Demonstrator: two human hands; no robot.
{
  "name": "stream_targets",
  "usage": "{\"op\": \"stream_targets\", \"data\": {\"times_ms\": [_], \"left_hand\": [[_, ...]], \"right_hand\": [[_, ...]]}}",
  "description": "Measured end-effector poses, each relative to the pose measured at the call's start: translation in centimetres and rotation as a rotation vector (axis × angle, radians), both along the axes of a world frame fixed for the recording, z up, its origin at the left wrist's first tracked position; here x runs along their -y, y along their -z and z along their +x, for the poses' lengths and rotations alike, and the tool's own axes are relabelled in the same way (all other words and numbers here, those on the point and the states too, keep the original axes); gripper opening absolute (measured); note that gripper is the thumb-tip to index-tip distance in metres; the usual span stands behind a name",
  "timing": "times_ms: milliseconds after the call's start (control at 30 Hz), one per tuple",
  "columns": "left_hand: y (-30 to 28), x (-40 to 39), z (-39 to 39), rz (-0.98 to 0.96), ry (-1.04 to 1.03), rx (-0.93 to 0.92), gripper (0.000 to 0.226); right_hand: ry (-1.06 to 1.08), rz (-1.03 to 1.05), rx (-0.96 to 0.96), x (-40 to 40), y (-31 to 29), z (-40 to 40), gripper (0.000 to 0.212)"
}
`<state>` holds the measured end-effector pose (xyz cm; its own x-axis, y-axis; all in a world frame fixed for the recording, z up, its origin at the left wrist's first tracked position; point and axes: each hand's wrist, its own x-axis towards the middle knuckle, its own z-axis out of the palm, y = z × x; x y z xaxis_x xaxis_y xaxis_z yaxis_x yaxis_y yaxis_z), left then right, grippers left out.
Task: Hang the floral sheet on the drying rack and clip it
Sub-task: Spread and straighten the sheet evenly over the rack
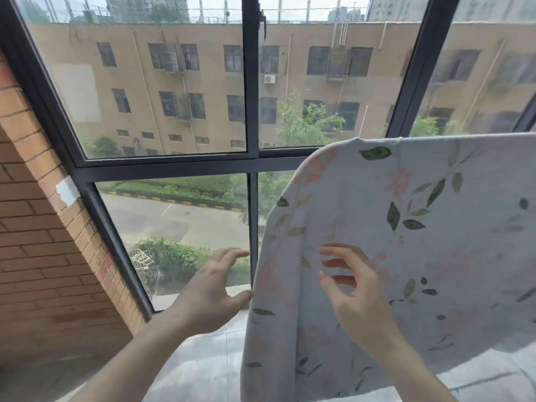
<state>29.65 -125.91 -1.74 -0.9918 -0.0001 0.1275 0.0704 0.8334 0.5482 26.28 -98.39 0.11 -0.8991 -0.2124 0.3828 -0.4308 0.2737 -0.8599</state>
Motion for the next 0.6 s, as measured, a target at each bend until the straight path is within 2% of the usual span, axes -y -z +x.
{"op": "stream_targets", "data": {"times_ms": [233, 433, 500, 600], "left_hand": [[1.3, 2.2, -5.7, 0.032, 0.155, 0.141, 0.079], [0.2, 4.2, -10.3, 0.047, 0.248, 0.107, 0.081], [0.4, 3.5, -12.2, 0.025, 0.369, 0.144, 0.076], [1.0, 2.3, -13.6, 0.011, 0.525, 0.179, 0.047]], "right_hand": [[0.176, -0.126, -0.063, 2.9, -0.2, -1.7, 0.033], [0.274, -0.159, -0.077, 5.3, 0.7, -3.5, 0.041], [0.336, -0.149, -0.053, 5.2, 1.3, -3.5, 0.043], [0.378, -0.111, 0.024, 5.0, 2.2, -3.1, 0.048]]}}
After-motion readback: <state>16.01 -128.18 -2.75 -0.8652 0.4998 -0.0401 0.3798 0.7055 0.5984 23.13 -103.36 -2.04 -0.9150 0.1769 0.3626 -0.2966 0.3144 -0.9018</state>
